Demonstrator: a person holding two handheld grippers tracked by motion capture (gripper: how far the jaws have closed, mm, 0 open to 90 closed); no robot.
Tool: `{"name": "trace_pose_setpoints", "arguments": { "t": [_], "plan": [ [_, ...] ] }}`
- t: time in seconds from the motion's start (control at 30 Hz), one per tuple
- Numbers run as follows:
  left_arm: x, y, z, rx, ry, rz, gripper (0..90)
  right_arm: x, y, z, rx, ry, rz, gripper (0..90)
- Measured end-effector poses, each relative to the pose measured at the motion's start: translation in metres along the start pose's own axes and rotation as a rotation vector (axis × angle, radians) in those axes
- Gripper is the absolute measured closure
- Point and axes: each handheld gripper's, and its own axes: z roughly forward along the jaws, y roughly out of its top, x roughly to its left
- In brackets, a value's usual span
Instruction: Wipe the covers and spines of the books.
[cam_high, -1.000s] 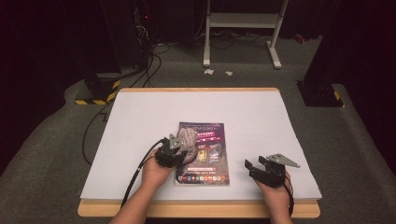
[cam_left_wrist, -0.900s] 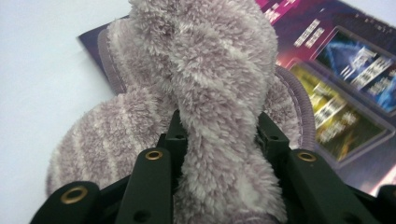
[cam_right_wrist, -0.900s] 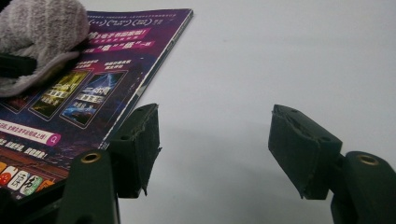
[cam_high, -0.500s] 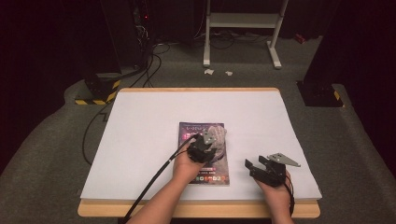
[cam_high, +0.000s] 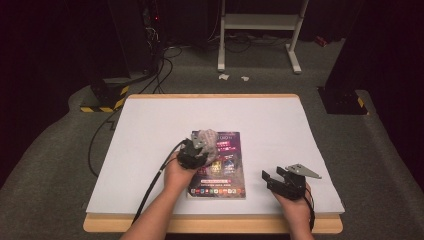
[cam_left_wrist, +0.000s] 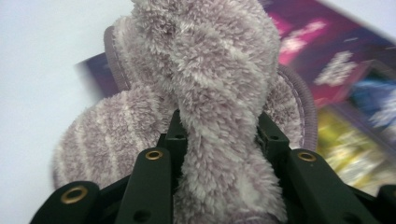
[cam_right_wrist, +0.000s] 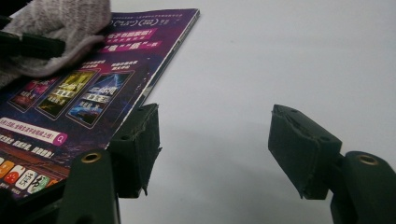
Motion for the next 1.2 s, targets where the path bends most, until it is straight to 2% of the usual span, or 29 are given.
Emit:
{"name": "trace_pose_setpoints", "arguments": {
  "t": [0.13,0.27,0.3,0.37,0.4,0.47,0.5,0.53,0.63,0.67,0.77,0.87,0.97,1.0,1.03,1.07,1.13,1.17,1.2],
  "plan": [
    [0.011,-0.002,-0.003,0.010,0.020,-0.011,65.0,0.001,0.000,0.001,0.002,0.001,-0.006,33.8],
    [0.004,0.002,0.001,0.019,0.034,0.007,65.1,0.002,0.000,0.001,0.003,0.001,-0.006,33.8],
    [0.000,0.005,0.004,0.021,0.037,0.012,65.1,0.001,0.000,0.001,0.001,0.001,-0.006,33.8],
    [-0.012,0.012,0.011,0.012,0.007,0.019,65.1,-0.001,0.001,0.000,-0.002,0.001,0.001,33.8],
    [-0.012,0.012,0.011,0.012,0.007,0.019,65.1,-0.001,0.001,0.000,-0.002,0.001,0.001,33.8],
    [-0.026,0.019,0.018,0.007,-0.014,0.045,65.1,-0.002,0.000,-0.001,-0.002,0.000,0.004,33.8],
    [-0.042,0.027,0.025,0.000,-0.041,0.065,65.1,-0.002,0.000,-0.001,-0.004,0.002,0.002,33.8],
    [-0.042,0.027,0.025,0.000,-0.041,0.065,65.2,-0.002,0.000,-0.001,-0.004,0.002,0.002,33.8],
    [-0.066,0.041,0.035,-0.009,-0.077,0.096,65.1,-0.001,0.000,-0.001,-0.004,0.006,0.000,33.8],
    [-0.079,0.049,0.040,-0.010,-0.103,0.103,65.1,-0.001,0.000,-0.001,-0.003,0.008,-0.002,33.8],
    [-0.090,0.057,0.045,-0.008,-0.112,0.125,65.1,-0.001,0.000,0.000,-0.003,0.011,-0.001,33.8],
    [-0.091,0.057,0.045,-0.009,-0.111,0.134,65.0,-0.001,0.000,0.000,-0.003,0.015,-0.001,33.9],
    [-0.076,0.049,0.042,-0.006,-0.076,0.132,65.0,0.000,0.000,0.000,-0.002,0.016,-0.001,33.9],
    [-0.076,0.049,0.042,-0.006,-0.076,0.132,64.9,0.000,0.000,0.000,-0.002,0.016,-0.001,33.9],
    [-0.061,0.043,0.038,0.001,-0.049,0.120,64.9,0.000,0.000,0.001,-0.001,0.016,-0.002,33.8],
    [-0.061,0.043,0.038,0.001,-0.049,0.120,65.0,0.000,0.000,0.001,-0.001,0.016,-0.002,33.8],
    [-0.043,0.036,0.033,0.009,-0.016,0.106,64.9,0.001,0.000,0.001,-0.001,0.016,-0.002,33.8],
    [-0.025,0.030,0.029,0.018,0.016,0.082,65.0,0.002,0.001,0.001,-0.001,0.015,-0.007,33.9],
    [-0.025,0.030,0.029,0.018,0.016,0.082,65.0,0.002,0.001,0.001,-0.001,0.015,-0.007,33.9]
  ]
}}
